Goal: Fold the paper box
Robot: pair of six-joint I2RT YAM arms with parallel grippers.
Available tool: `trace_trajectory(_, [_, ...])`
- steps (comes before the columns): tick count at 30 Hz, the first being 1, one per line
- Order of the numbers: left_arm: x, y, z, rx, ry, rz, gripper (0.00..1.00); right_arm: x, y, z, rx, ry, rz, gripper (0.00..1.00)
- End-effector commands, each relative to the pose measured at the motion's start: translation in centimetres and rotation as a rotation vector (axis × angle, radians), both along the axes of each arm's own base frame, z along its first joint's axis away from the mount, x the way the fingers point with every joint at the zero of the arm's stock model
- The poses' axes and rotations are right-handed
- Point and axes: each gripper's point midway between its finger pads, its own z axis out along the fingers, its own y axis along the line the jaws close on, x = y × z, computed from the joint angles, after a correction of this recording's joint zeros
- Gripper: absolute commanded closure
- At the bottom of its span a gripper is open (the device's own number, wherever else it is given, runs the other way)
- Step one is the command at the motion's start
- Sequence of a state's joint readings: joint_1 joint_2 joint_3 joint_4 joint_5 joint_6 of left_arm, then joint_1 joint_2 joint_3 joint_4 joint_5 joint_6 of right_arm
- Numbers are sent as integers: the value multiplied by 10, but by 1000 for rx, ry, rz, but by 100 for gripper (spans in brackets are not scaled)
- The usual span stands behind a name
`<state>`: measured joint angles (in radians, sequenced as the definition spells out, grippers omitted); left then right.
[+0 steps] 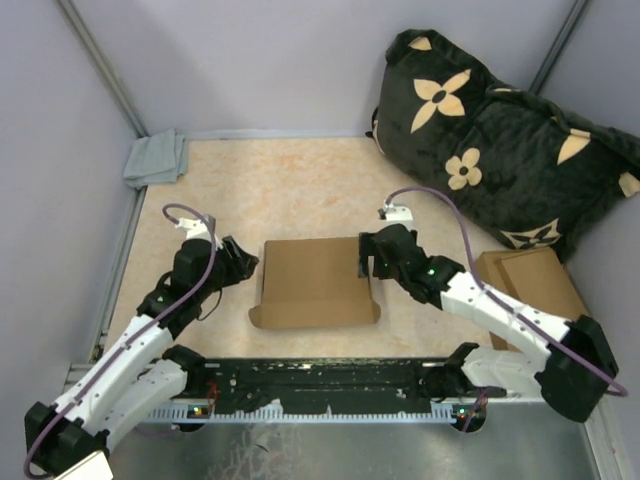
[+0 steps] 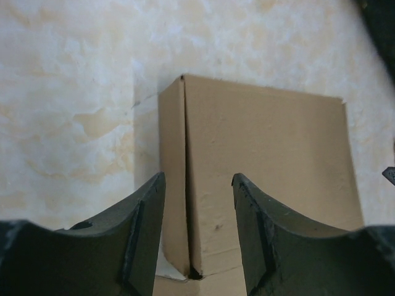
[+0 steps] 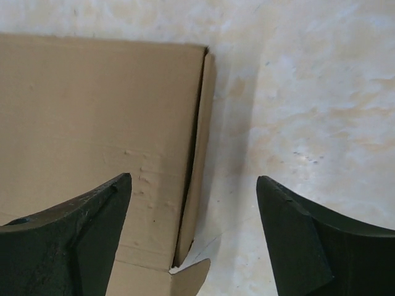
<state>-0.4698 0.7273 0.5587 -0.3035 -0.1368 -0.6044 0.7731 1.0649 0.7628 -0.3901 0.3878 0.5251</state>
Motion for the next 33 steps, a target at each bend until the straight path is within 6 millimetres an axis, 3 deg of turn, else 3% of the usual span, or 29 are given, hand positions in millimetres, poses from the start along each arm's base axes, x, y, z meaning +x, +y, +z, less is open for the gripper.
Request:
trace_trajectory(1, [-7, -18, -34, -49, 54, -79, 46, -5, 39, -24, 86, 75, 160, 18])
trace_trajectory(6, [-16, -24, -75, -47, 152, -111, 47, -12, 43, -65, 60, 170, 178, 19])
trace_trajectory(14, [-19, -36, -95, -50, 220, -165, 49, -12, 46, -92, 79, 218, 191, 24])
trace_trajectory(18, [-13, -38, -94, -51, 206, -171, 50, -4, 52, -91, 95, 207, 198, 25])
trace_trajectory(24, [5, -47, -86, -50, 182, -178, 51, 24, 61, -75, 141, 170, 206, 26])
trace_trajectory(33, [47, -58, -68, -10, 135, -158, 51, 67, 74, -58, 158, 132, 196, 26])
